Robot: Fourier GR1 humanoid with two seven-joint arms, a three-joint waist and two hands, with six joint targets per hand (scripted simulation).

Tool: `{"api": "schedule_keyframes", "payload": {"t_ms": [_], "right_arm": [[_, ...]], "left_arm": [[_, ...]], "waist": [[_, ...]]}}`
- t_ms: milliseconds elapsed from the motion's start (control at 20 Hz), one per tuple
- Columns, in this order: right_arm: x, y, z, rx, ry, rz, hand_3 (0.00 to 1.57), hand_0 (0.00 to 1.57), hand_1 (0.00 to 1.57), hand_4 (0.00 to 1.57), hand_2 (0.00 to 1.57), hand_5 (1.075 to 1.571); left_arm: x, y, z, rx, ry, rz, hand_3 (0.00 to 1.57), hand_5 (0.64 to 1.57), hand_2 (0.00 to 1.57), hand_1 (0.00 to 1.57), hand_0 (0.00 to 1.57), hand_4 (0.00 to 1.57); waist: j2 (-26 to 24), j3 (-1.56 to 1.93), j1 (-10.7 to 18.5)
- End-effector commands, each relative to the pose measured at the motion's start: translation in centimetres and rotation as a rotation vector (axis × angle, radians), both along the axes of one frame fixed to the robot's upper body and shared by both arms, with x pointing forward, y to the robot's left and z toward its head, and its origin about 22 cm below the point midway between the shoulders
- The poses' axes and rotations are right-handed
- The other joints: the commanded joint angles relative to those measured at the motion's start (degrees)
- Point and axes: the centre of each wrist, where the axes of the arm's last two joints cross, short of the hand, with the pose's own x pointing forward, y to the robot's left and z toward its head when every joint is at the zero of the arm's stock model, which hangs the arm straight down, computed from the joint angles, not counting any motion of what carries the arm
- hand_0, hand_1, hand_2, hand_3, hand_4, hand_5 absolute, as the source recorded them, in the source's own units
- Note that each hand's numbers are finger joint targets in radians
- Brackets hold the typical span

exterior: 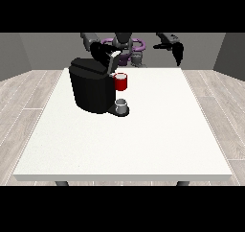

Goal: Insert the coffee pod into the coffee machine and close the lid

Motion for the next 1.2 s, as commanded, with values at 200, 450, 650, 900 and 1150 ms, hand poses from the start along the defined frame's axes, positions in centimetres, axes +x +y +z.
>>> {"api": "schedule_keyframes", "payload": {"t_ms": [200, 450, 650, 900, 1150], "right_arm": [[-0.4, 4.7, 0.1, -0.082, -0.052, 0.057, 0.0, 0.0, 0.0, 0.15, 0.0, 1.571], [1.1, 2.1, 1.8, -0.054, -0.09, 0.018, 0.0, 0.0, 0.0, 0.12, 0.0, 1.571], [0.4, 5.2, 1.8, -0.05, -0.115, 0.086, 0.0, 0.0, 0.0, 0.03, 0.0, 1.571], [-2.9, 7.5, -1.5, 0.08, -0.137, 0.234, 0.0, 0.0, 0.0, 0.35, 0.0, 1.571], [-6.5, 5.7, -6.0, 0.198, 0.039, 0.185, 0.0, 0.0, 0.0, 0.25, 0.0, 1.571]], "left_arm": [[0.8, 1.9, 0.8, 0.022, 0.012, 0.035, 0.0, 1.571, 0.0, 0.0, 0.0, 0.17], [-0.7, 0.2, -0.7, 0.002, 0.015, -0.018, 0.0, 1.571, 0.0, 0.0, 0.0, 0.18], [0.4, 0.7, 0.5, -0.023, 0.014, -0.017, 0.0, 1.571, 0.0, 0.0, 0.0, 0.0], [0.0, 0.5, -1.7, 0.007, -0.025, 0.043, 0.0, 1.571, 0.0, 0.0, 0.0, 0.2], [-2.4, 2.4, -4.9, -0.03, 0.05, 0.103, 0.0, 1.571, 0.0, 0.0, 0.0, 0.25]], "waist": [[-0.37, 0.02, -0.37], [0.35, 0.03, 2.16], [-0.71, 0.03, 0.47], [-3.03, 0.03, -3.32], [-9.34, 0.01, -8.54]]}}
